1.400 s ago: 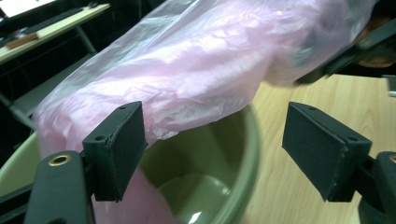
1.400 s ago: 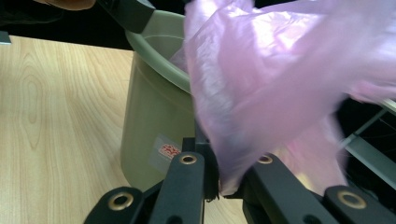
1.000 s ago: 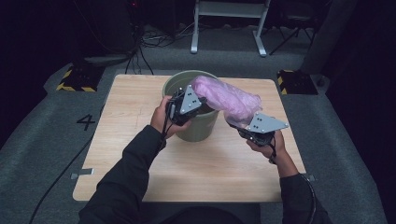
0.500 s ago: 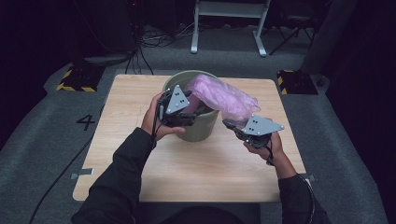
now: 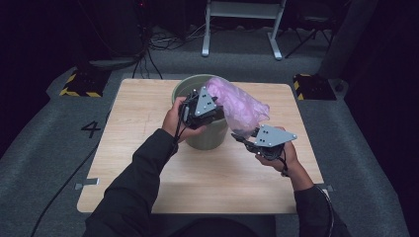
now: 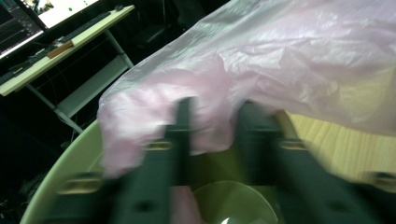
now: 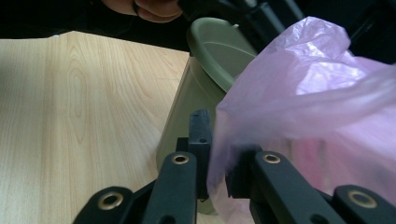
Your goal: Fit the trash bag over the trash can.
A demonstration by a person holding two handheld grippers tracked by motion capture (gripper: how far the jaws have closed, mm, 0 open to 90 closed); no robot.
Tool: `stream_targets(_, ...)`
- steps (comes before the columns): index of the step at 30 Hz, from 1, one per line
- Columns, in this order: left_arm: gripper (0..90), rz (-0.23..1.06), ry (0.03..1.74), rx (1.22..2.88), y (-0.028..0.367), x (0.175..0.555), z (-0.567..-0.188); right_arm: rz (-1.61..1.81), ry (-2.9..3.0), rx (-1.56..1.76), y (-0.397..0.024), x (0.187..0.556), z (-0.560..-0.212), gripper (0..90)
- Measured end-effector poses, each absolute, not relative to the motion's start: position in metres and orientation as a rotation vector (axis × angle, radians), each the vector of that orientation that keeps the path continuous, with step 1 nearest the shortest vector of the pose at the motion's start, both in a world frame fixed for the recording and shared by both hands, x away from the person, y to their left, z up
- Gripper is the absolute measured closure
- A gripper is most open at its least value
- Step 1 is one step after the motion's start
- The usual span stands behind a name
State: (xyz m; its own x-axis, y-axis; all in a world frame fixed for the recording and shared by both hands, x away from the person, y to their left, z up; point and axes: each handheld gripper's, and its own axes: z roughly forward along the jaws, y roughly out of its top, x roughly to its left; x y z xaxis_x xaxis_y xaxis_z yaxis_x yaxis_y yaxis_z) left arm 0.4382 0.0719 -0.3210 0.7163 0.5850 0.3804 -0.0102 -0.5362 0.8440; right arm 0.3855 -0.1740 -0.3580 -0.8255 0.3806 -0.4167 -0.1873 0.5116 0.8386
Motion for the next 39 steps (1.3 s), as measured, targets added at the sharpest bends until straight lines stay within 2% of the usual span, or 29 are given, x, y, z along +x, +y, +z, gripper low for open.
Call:
stream_targets(2,89.4,0.833,0.447,2.004,0.077,0.439,-0.321,1.318,2.180,0.171,-0.175,0.385,-0.358,75.2)
stream_targets(3,89.8,0.834,0.456,1.999,0.079,0.439,-0.321,1.324,2.177,0.179,-0.176,0.385,-0.358,74.1)
stream_targets(9,89.9,0.802,0.491,1.953,0.105,0.439,-0.322,1.356,2.176,0.214,-0.182,0.383,-0.358,57.9)
stream_targets(15,89.9,0.790,0.500,1.928,0.122,0.437,-0.323,1.377,2.149,0.243,-0.194,0.377,-0.352,52.4)
stream_targets(24,89.3,0.800,0.503,1.935,0.125,0.433,-0.328,1.434,1.999,0.285,-0.194,0.365,-0.333,41.4)
stream_targets(31,88.0,0.791,0.498,1.937,0.126,0.433,-0.328,1.430,1.991,0.315,-0.187,0.376,-0.326,32.9)
stream_targets(34,87.1,0.783,0.504,1.935,0.126,0.434,-0.329,1.402,2.050,0.332,-0.176,0.391,-0.329,33.7)
stream_targets(36,86.0,0.778,0.502,1.936,0.126,0.435,-0.329,1.387,2.087,0.335,-0.169,0.399,-0.332,39.5)
stream_targets(37,85.0,0.777,0.502,1.936,0.126,0.435,-0.329,1.371,2.100,0.336,-0.166,0.403,-0.333,50.9)
stream_targets(39,83.0,0.773,0.501,1.932,0.125,0.434,-0.330,1.373,2.113,0.316,-0.162,0.408,-0.335,66.3)
